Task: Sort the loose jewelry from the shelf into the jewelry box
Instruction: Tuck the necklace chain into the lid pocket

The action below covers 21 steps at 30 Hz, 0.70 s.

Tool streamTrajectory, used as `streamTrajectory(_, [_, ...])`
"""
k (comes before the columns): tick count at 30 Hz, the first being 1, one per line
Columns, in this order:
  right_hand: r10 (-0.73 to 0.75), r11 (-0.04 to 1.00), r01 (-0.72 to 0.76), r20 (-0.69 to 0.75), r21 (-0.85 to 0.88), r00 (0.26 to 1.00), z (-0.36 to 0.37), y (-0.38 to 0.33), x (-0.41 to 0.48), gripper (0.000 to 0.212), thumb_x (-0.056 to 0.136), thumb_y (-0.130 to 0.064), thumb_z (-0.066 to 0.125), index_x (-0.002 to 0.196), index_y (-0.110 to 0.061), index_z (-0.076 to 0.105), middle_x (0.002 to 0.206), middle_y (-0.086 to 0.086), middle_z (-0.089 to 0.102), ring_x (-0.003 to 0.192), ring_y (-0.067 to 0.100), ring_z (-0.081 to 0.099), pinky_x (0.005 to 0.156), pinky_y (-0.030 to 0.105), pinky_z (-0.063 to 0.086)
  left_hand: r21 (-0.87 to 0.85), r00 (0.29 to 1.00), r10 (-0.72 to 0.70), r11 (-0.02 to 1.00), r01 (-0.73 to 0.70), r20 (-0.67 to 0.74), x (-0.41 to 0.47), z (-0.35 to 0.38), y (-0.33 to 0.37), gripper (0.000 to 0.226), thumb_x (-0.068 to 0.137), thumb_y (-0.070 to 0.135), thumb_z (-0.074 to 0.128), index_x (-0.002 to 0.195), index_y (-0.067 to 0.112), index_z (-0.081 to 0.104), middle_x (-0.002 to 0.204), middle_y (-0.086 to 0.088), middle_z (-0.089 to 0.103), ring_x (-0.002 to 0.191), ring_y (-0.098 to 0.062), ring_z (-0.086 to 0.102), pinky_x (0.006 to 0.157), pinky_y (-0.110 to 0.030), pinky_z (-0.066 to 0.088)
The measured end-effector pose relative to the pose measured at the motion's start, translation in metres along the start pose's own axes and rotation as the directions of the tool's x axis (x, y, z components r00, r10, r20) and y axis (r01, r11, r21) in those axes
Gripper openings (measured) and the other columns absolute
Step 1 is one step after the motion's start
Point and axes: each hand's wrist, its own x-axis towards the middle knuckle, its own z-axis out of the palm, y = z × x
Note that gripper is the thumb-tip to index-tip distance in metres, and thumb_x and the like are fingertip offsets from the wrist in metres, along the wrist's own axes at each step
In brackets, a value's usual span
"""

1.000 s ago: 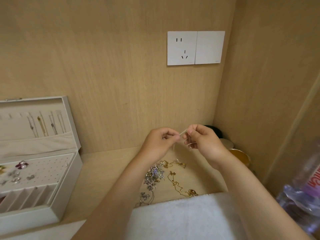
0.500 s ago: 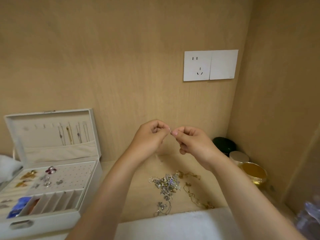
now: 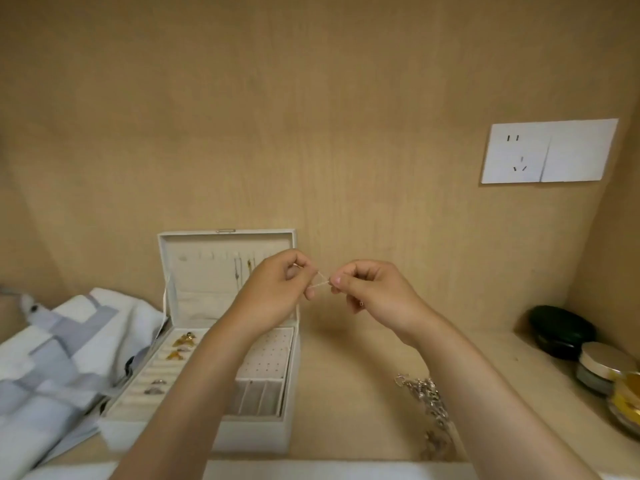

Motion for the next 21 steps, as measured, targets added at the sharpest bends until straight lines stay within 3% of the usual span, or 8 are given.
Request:
streamTrajectory(4, [0.035, 0.998, -0.038, 0.051, 0.050, 0.998, 0.040, -0.006, 0.017, 0.019, 0.100, -0.013, 0.055, 0.083, -0.011, 0.065, 0.085, 0.004, 0.070, 0.063, 0.016, 0.055, 0.058, 0.023, 0.044, 0.047, 0.998, 0.042, 0.998, -0.039, -0.052, 0.000, -0.032, -0.021, 0.016, 0.101, 0.030, 0.051, 0.087, 0.026, 0.058, 0.073, 0.001, 0.071, 0.050, -0.019, 0.043, 0.051, -0.031, 0.035])
streamTrajectory(7, [0.059, 0.994, -0.068, 0.098, 0.083, 0.993, 0.066, -0.009, 0.030, 0.019, 0.102, -0.018, 0.052, 0.088, -0.015, 0.064, 0.093, 0.008, 0.074, 0.078, 0.017, 0.061, 0.074, 0.031, 0.048, 0.084, 0.986, 0.123, 0.990, -0.114, -0.112, 0.001, -0.051, -0.030, 0.015, 0.099, 0.026, 0.054, 0.087, 0.020, 0.060, 0.073, 0.008, 0.066, 0.058, -0.003, 0.053, 0.060, -0.024, 0.041])
streamTrajectory(10, [0.070, 0.977, -0.110, 0.214, 0.180, 0.974, 0.089, -0.013, 0.041, 0.011, 0.102, -0.020, 0.053, 0.097, -0.015, 0.061, 0.089, 0.004, 0.073, 0.077, 0.018, 0.063, 0.072, 0.029, 0.047, 0.030, 0.984, 0.137, 0.991, -0.134, -0.112, 0.004, -0.067, -0.037, 0.013, 0.099, 0.019, 0.056, 0.088, 0.015, 0.062, 0.063, 0.009, 0.061, 0.052, 0.002, 0.052, 0.052, -0.011, 0.039])
streamTrajectory(15, [0.071, 0.994, -0.086, 0.202, 0.070, 0.977, 0.117, -0.012, 0.062, 0.012, 0.095, -0.013, 0.065, 0.107, -0.010, 0.067, 0.075, 0.001, 0.067, 0.068, 0.011, 0.056, 0.065, 0.020, 0.045, 0.040, 0.986, 0.117, 0.993, -0.113, -0.123, 0.009, -0.099, -0.058, 0.014, 0.100, 0.020, 0.055, 0.088, 0.016, 0.060, 0.055, 0.005, 0.057, 0.044, -0.003, 0.044, 0.047, -0.016, 0.035])
streamTrajectory(18, [0.082, 0.997, -0.080, 0.256, -0.018, 0.963, 0.127, -0.013, 0.071, 0.013, 0.097, -0.018, 0.062, 0.097, -0.011, 0.073, 0.071, 0.002, 0.059, 0.062, 0.007, 0.047, 0.060, 0.018, 0.040, 0.044, 0.988, 0.103, 0.994, -0.099, -0.113, 0.012, -0.114, -0.073, 0.015, 0.100, 0.025, 0.055, 0.086, 0.022, 0.060, 0.054, 0.004, 0.058, 0.047, -0.007, 0.044, 0.052, -0.026, 0.037])
streamTrajectory(21, [0.109, 0.994, -0.104, 0.265, -0.033, 0.958, 0.135, -0.012, 0.080, 0.023, 0.098, -0.023, 0.059, 0.079, -0.017, 0.072, 0.067, 0.002, 0.056, 0.066, 0.012, 0.047, 0.066, 0.025, 0.039, 0.084, 0.990, 0.088, 0.993, -0.079, -0.112, 0.016, -0.126, -0.087, 0.016, 0.102, 0.030, 0.051, 0.088, 0.026, 0.057, 0.059, 0.003, 0.062, 0.052, -0.012, 0.047, 0.056, -0.031, 0.039])
